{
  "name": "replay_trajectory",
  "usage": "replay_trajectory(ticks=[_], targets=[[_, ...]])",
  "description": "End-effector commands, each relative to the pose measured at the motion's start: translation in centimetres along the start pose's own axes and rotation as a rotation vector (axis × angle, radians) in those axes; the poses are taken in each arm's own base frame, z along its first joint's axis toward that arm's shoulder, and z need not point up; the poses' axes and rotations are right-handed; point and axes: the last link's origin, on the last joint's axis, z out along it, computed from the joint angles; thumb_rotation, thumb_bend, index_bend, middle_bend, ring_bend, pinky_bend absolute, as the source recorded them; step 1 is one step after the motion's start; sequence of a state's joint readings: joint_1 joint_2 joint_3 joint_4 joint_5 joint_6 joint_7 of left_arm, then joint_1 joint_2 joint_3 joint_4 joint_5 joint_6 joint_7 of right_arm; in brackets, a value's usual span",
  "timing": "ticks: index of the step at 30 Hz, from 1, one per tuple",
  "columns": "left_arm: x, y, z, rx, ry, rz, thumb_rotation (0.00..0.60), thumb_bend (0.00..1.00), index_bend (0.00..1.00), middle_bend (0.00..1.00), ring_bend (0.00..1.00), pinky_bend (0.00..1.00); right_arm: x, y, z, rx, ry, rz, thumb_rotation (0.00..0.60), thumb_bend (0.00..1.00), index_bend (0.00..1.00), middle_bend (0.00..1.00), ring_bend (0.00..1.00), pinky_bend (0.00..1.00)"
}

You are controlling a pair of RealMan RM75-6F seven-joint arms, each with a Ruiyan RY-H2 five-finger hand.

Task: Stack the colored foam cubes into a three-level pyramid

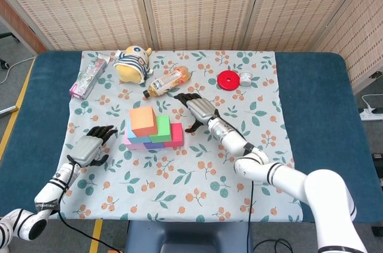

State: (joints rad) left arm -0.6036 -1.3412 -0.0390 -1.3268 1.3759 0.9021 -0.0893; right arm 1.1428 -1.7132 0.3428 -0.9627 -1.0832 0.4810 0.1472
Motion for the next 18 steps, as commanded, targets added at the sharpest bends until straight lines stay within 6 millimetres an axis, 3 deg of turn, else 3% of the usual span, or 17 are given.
replay_trajectory(ticks=[1,18], targets=[[0.7,0.2,0.0,-0.007,0.018,-0.010,0.600,0.44,0.08,0.00,0.00,0.06,1.0,-0.6,0.1,0.010,0.034,0.022,0.600,0.04,0.00,0.02,0.00,0.00],[0.7,2.1,1.6,-0.073,-0.017,0.020,0.600,0.45,0.08,0.00,0.00,0.06,-0.1,-3.4,2.3,0.042,0.038,0.043,0.600,0.04,0.00,0.02,0.00,0.00]])
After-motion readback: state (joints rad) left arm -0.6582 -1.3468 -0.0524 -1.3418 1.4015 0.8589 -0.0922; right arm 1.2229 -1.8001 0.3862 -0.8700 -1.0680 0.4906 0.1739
